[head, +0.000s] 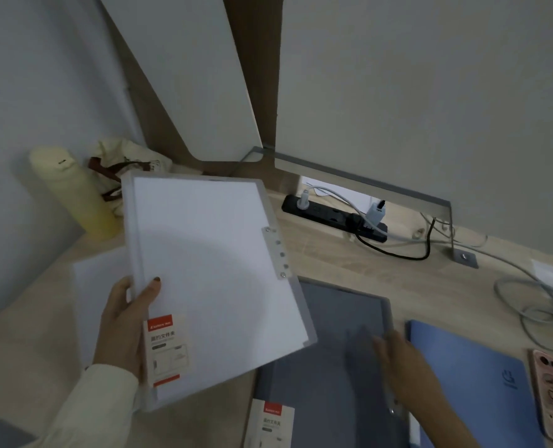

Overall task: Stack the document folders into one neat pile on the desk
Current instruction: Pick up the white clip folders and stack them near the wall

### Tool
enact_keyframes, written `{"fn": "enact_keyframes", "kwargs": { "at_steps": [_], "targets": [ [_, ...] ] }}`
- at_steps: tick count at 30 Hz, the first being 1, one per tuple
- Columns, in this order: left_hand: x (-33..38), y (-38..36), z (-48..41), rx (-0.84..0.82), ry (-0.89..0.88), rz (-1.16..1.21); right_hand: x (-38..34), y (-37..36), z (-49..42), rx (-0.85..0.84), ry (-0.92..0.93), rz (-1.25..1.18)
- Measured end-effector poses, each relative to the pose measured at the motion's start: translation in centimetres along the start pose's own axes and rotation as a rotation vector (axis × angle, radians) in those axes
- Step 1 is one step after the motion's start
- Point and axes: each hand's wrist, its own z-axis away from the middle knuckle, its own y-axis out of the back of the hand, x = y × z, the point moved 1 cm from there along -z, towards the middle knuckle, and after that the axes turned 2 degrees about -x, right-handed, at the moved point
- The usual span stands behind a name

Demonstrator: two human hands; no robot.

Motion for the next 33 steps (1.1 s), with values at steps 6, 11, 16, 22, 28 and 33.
{"fn": "enact_keyframes", "kwargs": {
  "at_steps": [6, 11, 16, 22, 28, 33],
  "targets": [
    [-1.0, 3.3, -0.8, -0.006, 0.074, 0.07, -11.4, -0.4, -0.3, -0.366, 0.185, -0.843],
    [-2.7, 6.9, -1.9, 0.033, 0.111, 0.128, -17.4, -5.3, -1.5, -0.431, 0.195, -0.741],
    [-5.3, 11.0, -4.1, 0.166, 0.168, 0.148, -21.4, -10.3, -2.3, -0.398, 0.152, -0.655],
    [-7.4, 12.8, -6.5, 0.291, 0.18, -0.135, -23.3, -14.1, -3.6, -0.355, 0.183, -0.459],
    [-8.7, 13.6, -8.3, 0.182, 0.246, -0.194, -23.0, -16.0, -5.3, -0.288, 0.107, -0.3],
    [-8.5, 13.4, -9.8, 0.096, 0.332, -0.131, -23.5, -16.1, -6.7, -0.376, -0.047, -0.434]
  ]
}}
